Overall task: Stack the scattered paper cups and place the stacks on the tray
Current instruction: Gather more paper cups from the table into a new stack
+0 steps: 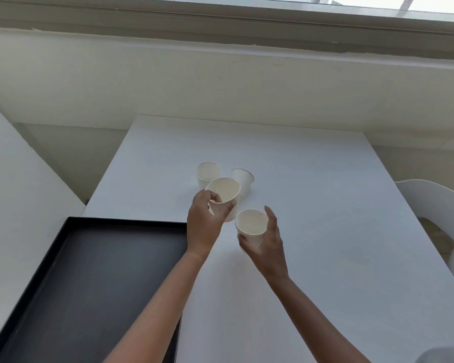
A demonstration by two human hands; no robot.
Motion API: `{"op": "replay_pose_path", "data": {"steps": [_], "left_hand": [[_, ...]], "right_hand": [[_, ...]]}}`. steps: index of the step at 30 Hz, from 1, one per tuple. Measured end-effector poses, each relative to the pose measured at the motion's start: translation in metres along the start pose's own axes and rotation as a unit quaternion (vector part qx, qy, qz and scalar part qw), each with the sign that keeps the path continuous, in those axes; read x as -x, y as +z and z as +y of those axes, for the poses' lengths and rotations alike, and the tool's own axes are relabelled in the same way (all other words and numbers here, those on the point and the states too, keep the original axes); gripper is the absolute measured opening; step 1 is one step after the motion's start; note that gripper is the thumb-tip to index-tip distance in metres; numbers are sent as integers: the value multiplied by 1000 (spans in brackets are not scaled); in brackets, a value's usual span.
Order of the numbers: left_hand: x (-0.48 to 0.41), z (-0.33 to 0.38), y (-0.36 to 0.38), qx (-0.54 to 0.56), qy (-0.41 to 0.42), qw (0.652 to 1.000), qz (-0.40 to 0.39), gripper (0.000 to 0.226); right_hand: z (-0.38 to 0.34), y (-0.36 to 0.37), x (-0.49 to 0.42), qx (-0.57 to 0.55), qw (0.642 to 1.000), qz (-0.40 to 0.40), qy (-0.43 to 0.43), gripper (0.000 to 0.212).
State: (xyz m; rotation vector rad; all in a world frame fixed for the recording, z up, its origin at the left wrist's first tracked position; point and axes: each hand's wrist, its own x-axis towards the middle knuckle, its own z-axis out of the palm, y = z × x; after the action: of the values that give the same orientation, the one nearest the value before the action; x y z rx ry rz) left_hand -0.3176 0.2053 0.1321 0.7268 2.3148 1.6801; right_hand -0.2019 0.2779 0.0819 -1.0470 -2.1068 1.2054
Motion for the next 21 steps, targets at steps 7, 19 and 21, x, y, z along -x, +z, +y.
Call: {"op": "replay_pose_path", "data": {"steps": [7,19,21], "left_hand": [[8,7,0,30,111,993,29,28],[10,-5,8,-46,120,982,-138,27],[8,-6,7,-29,121,979,-160,29]], "right_hand": [[-1,-2,-9,27,1000,1,-10,88],[-15,1,-15,2,996,-8,-84,93],[-16,1,-16,-8,997,-1,-79,92]]}}
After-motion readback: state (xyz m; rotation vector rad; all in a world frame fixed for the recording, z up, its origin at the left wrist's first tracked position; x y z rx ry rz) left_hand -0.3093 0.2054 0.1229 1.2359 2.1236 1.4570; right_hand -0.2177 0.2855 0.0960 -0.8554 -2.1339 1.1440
